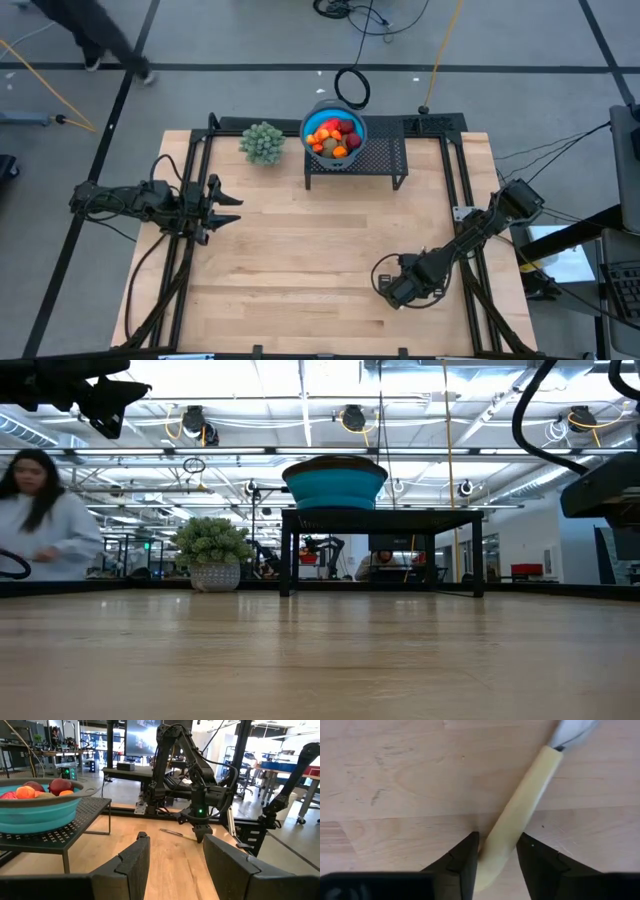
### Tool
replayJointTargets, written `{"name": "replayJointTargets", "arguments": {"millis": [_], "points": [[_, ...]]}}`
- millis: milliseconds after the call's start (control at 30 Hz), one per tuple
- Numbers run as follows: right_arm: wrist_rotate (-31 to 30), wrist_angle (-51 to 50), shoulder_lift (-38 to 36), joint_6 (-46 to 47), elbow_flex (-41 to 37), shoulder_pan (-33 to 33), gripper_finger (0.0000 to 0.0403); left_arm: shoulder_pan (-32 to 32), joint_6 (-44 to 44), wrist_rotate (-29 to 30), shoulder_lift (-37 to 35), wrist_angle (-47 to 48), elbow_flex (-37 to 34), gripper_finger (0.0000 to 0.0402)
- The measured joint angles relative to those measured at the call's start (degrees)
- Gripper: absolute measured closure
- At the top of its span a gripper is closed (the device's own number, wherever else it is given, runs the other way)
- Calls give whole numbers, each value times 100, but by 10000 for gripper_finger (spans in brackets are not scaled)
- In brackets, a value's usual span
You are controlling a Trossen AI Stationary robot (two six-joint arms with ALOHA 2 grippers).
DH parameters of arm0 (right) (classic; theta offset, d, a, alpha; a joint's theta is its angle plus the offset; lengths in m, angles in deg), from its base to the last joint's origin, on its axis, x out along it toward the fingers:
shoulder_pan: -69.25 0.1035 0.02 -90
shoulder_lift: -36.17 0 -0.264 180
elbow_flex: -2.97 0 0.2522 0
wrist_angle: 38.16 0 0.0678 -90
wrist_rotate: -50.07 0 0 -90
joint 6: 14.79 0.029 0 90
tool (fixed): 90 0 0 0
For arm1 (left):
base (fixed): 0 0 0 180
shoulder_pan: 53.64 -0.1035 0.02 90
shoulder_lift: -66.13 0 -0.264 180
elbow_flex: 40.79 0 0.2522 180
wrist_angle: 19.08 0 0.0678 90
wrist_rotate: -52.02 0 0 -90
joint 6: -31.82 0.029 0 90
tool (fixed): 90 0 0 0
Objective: Pick & Place Fruit
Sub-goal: Put the yellow table knife on the shelf
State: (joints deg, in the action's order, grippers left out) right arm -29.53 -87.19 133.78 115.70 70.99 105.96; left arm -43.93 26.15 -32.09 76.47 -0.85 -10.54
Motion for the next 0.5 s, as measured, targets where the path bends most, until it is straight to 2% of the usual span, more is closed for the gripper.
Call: {"name": "replayJointTargets", "arguments": {"millis": [300,500], "points": [[-14,-30,9,-48,-7,0,316,0,-4,0,0,-2,0,218],[-11,-46,11,-62,-11,0,327,0,-10,2,0,-2,0,218]]}}
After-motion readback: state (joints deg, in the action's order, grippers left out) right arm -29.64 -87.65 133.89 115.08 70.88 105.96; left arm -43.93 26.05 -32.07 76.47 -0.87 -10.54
